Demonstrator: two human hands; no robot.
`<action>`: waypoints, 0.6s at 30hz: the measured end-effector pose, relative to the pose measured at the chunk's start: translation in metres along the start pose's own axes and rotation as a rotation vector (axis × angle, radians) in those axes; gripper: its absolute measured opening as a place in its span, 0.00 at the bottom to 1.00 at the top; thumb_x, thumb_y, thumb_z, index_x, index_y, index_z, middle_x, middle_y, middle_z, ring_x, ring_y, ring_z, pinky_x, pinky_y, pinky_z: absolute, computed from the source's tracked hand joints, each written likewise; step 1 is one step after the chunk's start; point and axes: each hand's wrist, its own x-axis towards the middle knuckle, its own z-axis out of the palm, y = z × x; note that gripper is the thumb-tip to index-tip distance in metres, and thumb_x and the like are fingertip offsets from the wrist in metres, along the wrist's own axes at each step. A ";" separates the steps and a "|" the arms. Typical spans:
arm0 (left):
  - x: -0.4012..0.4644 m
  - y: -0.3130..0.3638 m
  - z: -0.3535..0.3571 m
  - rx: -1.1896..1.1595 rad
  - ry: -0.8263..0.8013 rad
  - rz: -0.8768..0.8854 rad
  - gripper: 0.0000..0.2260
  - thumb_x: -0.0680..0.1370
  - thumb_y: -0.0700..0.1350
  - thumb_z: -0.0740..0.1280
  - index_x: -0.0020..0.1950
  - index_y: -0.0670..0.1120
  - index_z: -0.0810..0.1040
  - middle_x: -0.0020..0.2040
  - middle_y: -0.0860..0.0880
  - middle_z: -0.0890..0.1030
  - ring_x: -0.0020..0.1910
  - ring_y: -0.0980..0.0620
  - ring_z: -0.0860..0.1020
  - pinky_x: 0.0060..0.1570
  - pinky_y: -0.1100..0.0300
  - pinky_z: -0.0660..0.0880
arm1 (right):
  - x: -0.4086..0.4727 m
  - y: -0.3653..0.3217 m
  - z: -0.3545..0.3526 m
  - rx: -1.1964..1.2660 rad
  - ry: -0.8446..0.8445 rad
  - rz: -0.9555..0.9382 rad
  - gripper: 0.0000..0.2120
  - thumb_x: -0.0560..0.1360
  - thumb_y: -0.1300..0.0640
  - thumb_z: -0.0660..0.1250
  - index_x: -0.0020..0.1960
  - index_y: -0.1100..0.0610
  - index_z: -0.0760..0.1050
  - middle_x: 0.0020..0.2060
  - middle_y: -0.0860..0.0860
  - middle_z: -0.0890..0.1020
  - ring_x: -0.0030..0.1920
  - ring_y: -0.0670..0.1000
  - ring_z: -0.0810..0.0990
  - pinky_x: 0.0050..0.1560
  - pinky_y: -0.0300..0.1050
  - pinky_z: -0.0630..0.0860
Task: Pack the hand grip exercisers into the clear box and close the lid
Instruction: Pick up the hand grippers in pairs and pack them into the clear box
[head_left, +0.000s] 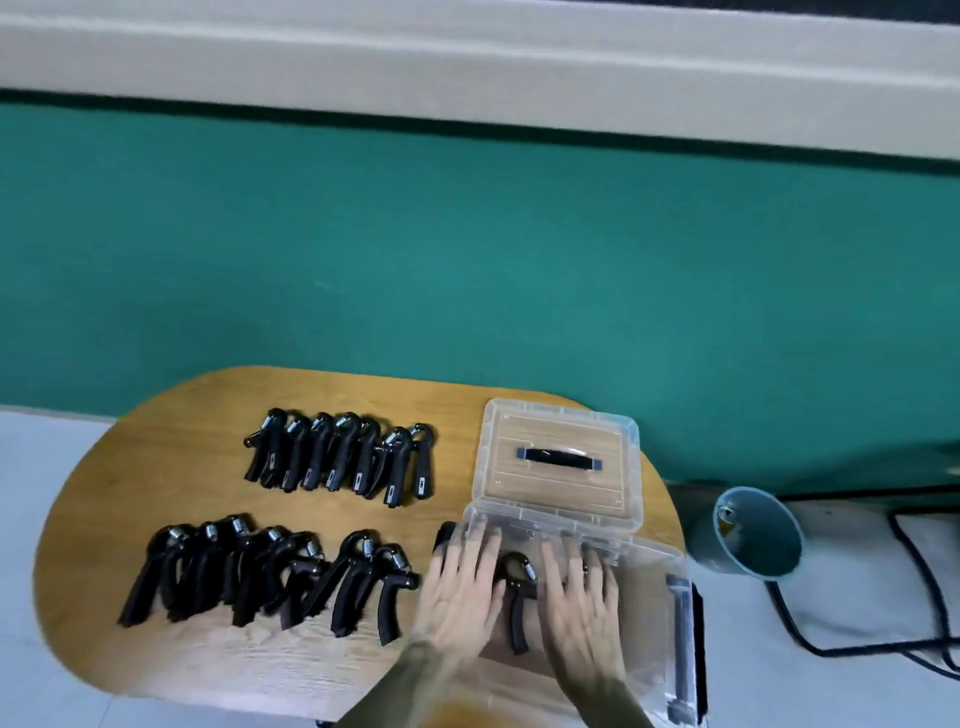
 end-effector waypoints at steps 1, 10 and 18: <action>-0.002 -0.006 -0.008 -0.020 0.003 -0.015 0.28 0.82 0.55 0.51 0.77 0.42 0.69 0.78 0.41 0.68 0.67 0.39 0.76 0.58 0.44 0.78 | 0.003 -0.008 -0.003 -0.020 0.009 -0.010 0.28 0.76 0.55 0.55 0.76 0.57 0.62 0.69 0.63 0.74 0.66 0.68 0.73 0.63 0.66 0.71; -0.022 -0.115 -0.064 0.065 -0.020 -0.071 0.31 0.82 0.57 0.35 0.83 0.46 0.42 0.84 0.44 0.43 0.81 0.43 0.52 0.75 0.46 0.57 | 0.037 -0.133 -0.020 -0.063 0.016 -0.022 0.25 0.80 0.50 0.49 0.74 0.58 0.65 0.69 0.63 0.72 0.61 0.67 0.77 0.60 0.67 0.75; -0.057 -0.236 -0.071 0.064 -0.051 -0.119 0.27 0.83 0.56 0.48 0.75 0.43 0.72 0.75 0.42 0.72 0.65 0.42 0.76 0.56 0.46 0.77 | 0.057 -0.246 -0.030 -0.058 -0.035 -0.011 0.27 0.80 0.45 0.50 0.74 0.56 0.68 0.67 0.60 0.76 0.63 0.65 0.76 0.61 0.64 0.75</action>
